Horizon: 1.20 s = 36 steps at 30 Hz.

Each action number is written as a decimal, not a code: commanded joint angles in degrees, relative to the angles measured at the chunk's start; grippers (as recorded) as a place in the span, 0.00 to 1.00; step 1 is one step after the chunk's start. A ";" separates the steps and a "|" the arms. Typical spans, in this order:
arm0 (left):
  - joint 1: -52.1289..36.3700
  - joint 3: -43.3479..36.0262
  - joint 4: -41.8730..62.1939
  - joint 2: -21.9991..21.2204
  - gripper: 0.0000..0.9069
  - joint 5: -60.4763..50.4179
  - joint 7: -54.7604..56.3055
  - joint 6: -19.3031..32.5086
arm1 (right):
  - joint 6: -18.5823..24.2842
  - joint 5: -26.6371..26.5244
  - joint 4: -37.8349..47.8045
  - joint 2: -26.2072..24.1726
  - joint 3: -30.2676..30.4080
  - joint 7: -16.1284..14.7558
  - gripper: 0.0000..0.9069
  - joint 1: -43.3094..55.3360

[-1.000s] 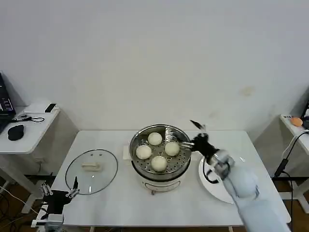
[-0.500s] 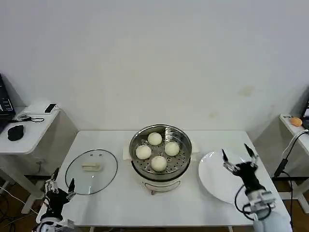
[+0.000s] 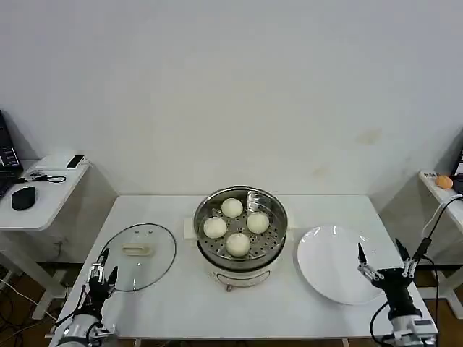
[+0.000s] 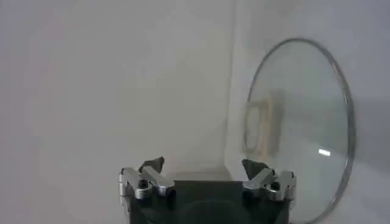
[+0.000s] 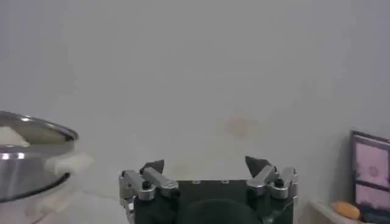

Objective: Take steamed baozi put them in steamer then cover it.

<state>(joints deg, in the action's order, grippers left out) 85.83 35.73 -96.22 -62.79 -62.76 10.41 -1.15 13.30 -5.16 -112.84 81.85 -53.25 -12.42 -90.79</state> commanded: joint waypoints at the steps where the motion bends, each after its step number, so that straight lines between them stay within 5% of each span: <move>1: -9.42 -4.91 8.93 2.46 1.00 -5.43 1.00 0.33 | 2.04 1.53 -0.47 2.67 -1.42 0.30 1.00 -2.96; 36: -23.22 -13.93 22.68 3.42 1.00 -3.66 1.45 0.36 | 3.36 3.96 -0.65 6.49 -2.88 0.41 1.00 -4.46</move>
<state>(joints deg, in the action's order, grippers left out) 66.65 23.19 -77.88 -59.65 -66.79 11.82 -0.76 16.48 -1.45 -113.61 87.98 -55.93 -12.05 -95.07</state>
